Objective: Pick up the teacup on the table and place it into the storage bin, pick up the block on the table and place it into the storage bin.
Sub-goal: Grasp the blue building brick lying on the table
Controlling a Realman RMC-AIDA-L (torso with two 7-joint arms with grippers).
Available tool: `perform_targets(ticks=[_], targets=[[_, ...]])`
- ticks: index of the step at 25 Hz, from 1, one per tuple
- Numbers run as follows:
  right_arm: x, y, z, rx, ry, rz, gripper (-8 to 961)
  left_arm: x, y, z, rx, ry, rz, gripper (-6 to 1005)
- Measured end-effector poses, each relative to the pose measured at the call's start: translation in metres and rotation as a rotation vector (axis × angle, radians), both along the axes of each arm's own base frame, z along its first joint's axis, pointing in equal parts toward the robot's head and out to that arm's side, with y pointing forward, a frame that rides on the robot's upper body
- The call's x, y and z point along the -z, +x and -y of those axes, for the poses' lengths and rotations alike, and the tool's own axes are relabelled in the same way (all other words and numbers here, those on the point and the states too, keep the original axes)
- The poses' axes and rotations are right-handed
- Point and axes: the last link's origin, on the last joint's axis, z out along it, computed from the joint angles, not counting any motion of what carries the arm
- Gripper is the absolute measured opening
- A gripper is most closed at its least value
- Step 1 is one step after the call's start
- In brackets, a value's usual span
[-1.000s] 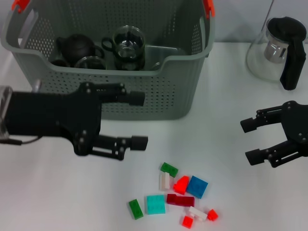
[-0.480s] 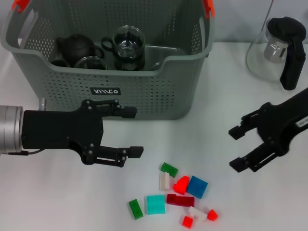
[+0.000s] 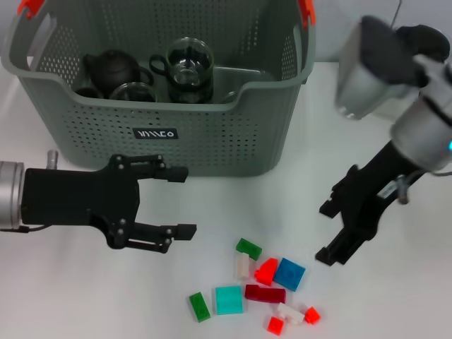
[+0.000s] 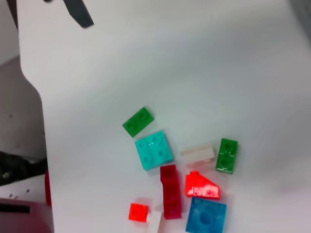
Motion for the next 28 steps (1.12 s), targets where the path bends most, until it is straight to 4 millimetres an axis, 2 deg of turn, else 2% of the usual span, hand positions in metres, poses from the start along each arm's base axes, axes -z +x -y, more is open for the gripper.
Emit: perform_targets(ticks=[10,17,22,25,28], targets=[[0.035,-0.006,0.009,0.026,-0.002,0.075,911,-0.005,-0.008,-0.001,0.001,0.011,-0.008,847],[0.053,0.002,0.01,0.038,0.029,0.095,910,-0.008,-0.012,-0.003,-0.012,0.031,-0.005,847],[0.056,0.003,0.012,0.036,0.023,0.103,906,-0.008,-0.013,-0.003,-0.014,0.033,-0.005,846],[0.059,0.004,0.013,0.031,0.021,0.116,851,-0.007,-0.014,-0.003,-0.018,0.032,-0.004,846],[0.06,0.005,0.014,0.029,0.026,0.131,851,-0.006,-0.014,-0.004,-0.023,0.032,-0.002,846]])
